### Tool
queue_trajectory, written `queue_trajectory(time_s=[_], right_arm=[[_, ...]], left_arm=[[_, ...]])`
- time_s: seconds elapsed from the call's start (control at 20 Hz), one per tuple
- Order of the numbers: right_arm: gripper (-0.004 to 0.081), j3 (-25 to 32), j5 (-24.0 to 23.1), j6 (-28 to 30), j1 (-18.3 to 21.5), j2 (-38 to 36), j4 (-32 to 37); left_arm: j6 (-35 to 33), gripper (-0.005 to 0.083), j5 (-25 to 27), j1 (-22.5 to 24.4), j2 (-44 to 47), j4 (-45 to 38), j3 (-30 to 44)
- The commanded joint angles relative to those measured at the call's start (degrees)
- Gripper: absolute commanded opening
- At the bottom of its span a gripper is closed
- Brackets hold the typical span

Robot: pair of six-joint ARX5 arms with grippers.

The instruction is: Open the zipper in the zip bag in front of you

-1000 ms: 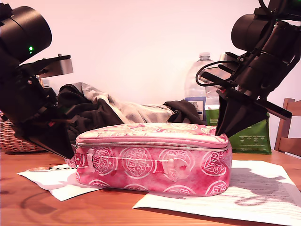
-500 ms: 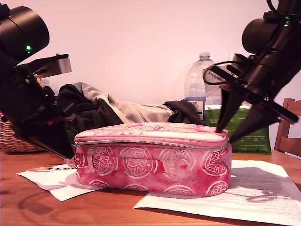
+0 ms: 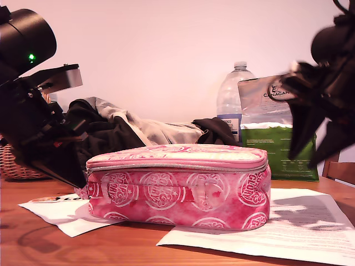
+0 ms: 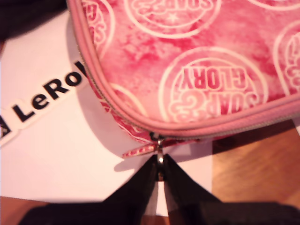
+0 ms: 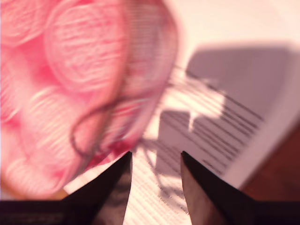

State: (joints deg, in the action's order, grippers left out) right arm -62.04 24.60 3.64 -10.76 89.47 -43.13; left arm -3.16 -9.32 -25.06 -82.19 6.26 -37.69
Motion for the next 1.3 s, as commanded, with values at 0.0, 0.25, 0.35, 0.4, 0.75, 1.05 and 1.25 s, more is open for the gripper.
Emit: queue_trajectory(time_s=[0.0,0.25,0.35,0.4,0.75,1.05,1.25], right_arm=[[0.0287,-1.46,0.31,5.33,-3.65,-5.40,0.28],[0.0282,-1.46,-4.63,16.98,-15.15,-14.08,2.75],[0.0282,-1.46,-11.43,21.49,-22.27,-14.93,2.56],[0.0283,-1.46,-14.82,22.67,-25.92,-14.58,2.29],[0.0381,-1.46,-32.89,31.45,-42.34,-8.26,8.13],[0.0409,-1.46,-40.41,31.82,-46.07,-1.51,12.63],[0.0349,-1.46,-42.16,32.35,-46.23,0.98,15.19]], left_arm=[[0.92,-0.0019,-1.92,0.24,1.33,1.81,1.97],[2.78,-0.0019,-8.81,-0.42,4.72,4.48,1.95],[3.19,-0.0019,-12.72,-0.55,6.19,4.90,1.95],[3.19,-0.0019,-13.73,-0.74,6.99,4.90,1.95],[4.61,-0.0019,-17.44,-1.07,11.10,4.87,1.77],[4.66,-0.0019,-18.78,-1.22,11.45,4.85,1.77],[4.66,-0.0019,-18.95,-1.22,11.45,4.90,1.77]])
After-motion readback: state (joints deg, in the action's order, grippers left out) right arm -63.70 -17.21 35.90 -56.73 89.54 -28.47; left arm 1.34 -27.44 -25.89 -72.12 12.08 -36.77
